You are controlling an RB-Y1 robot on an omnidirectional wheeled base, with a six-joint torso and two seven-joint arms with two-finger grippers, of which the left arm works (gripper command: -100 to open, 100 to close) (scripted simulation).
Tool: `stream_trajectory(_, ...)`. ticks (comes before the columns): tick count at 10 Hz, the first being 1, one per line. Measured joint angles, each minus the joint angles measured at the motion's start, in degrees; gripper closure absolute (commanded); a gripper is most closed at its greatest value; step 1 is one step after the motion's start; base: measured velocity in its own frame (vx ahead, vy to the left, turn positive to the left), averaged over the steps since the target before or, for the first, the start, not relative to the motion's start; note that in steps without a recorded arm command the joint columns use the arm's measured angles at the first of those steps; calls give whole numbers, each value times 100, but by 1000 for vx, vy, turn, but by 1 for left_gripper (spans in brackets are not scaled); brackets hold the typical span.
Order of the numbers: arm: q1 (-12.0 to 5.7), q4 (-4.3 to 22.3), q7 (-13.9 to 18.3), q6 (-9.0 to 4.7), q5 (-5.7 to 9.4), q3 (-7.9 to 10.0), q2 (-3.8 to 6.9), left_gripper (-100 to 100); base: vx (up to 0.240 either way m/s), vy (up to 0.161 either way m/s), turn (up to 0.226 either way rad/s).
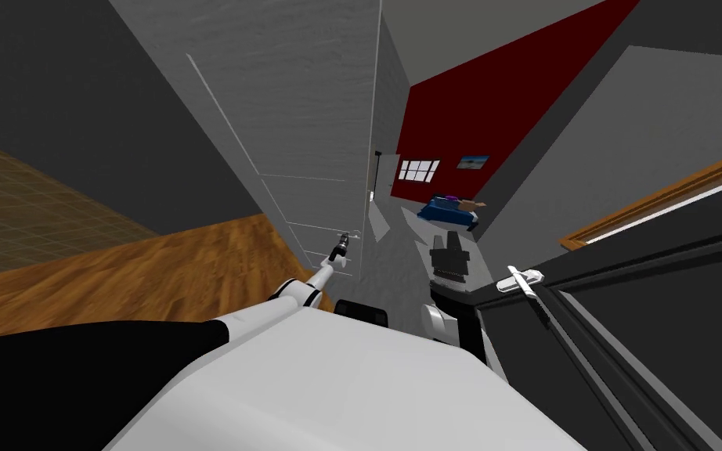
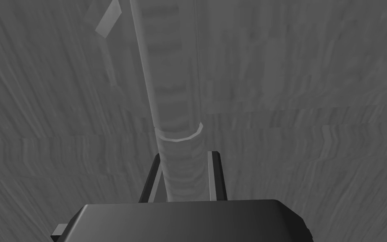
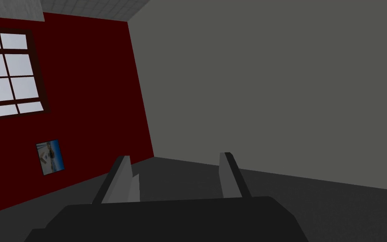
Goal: Push the door open
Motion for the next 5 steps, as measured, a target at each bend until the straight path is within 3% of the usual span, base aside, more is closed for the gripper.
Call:
stream_trajectory(3,89,-54,-65,38,42,122,39,100,172,-89,43)
stream_trajectory(5,-18,127,-51,-31,79,204,100,100,191,-72,48)
